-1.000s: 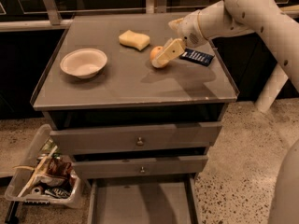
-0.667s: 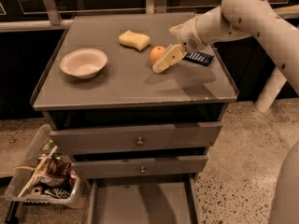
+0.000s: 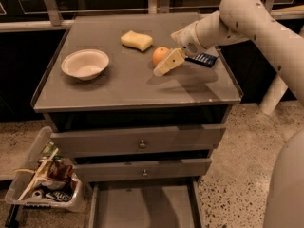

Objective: Place orange into bottom drawer

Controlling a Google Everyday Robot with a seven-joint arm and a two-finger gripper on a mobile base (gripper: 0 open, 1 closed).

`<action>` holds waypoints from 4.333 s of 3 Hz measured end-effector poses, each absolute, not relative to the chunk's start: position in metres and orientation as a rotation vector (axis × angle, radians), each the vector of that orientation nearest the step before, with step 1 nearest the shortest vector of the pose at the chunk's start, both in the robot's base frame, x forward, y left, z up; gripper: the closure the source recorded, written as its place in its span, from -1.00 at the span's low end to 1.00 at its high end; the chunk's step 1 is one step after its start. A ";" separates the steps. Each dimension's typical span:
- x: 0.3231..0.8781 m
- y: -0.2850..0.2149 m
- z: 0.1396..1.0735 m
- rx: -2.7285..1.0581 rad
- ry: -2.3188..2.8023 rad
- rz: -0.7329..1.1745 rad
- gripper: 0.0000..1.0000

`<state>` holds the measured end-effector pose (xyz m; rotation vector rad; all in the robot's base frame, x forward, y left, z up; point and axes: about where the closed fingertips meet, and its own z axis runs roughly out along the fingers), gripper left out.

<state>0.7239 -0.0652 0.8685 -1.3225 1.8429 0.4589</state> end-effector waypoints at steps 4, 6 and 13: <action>0.724 -0.065 0.868 -1.323 1.843 0.459 0.75; 0.722 -0.066 0.866 -1.324 1.855 0.465 1.00; 0.480 -0.141 0.848 -1.182 1.774 0.373 1.00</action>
Offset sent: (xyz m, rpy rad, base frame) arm 0.0001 0.0000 0.0000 0.0001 0.0001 0.0000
